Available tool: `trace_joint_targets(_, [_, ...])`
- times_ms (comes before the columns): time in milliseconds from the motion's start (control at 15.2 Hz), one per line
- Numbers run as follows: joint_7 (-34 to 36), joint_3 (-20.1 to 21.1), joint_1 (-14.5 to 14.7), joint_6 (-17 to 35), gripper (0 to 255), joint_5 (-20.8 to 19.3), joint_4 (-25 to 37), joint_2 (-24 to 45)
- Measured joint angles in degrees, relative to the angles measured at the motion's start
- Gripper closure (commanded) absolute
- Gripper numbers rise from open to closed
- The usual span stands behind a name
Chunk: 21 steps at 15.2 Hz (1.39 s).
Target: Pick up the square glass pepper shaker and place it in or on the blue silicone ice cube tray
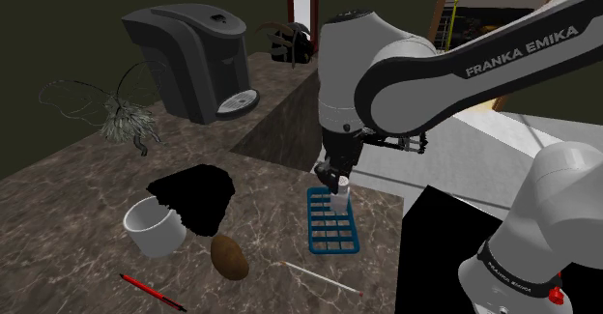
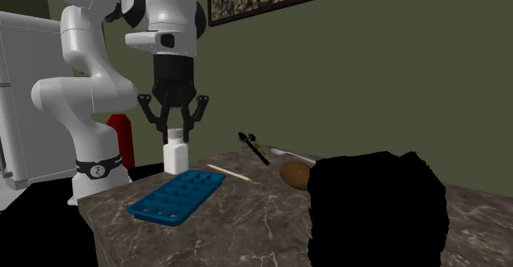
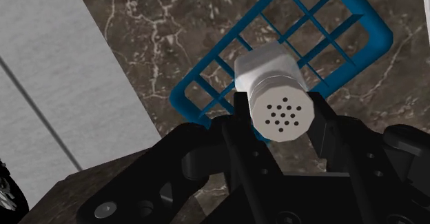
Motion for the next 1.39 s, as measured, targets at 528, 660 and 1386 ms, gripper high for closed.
trace_joint_targets(528, [0.4,0.6,0.0,3.9,255,0.0,-2.1,1.8])
trace_joint_targets(660, [0.4,0.6,0.0,3.9,255,0.0,-2.1,1.8])
trace_joint_targets(1386, [0.1,-0.1,0.1,-2.2,0,0.0,1.7,-0.6])
